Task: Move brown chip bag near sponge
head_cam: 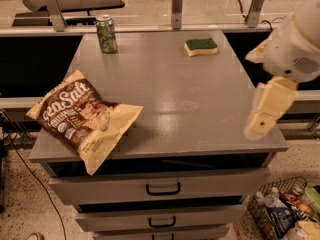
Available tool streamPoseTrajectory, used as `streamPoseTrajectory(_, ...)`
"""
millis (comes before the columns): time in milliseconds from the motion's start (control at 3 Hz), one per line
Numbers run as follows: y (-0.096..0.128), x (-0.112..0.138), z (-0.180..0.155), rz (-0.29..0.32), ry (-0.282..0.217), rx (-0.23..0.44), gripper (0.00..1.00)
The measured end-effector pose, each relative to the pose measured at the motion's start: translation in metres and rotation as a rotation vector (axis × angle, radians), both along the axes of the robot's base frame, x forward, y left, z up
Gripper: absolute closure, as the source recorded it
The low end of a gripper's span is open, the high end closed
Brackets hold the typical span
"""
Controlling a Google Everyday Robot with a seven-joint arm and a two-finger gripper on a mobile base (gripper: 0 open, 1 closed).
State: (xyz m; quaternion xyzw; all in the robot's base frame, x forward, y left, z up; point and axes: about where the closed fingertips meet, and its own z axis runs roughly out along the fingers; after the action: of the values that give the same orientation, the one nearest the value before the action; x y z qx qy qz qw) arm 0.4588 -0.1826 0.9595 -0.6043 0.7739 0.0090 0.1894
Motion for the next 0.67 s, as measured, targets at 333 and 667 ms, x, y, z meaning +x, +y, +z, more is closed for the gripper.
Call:
streamPoseTrajectory(333, 0.077, 0.029, -0.037, 0.057, 0.059, 0.135, 0.00)
streamPoseTrajectory(667, 0.157, 0.050, -0.067, 0.089, 0.130, 0.253, 0.00)
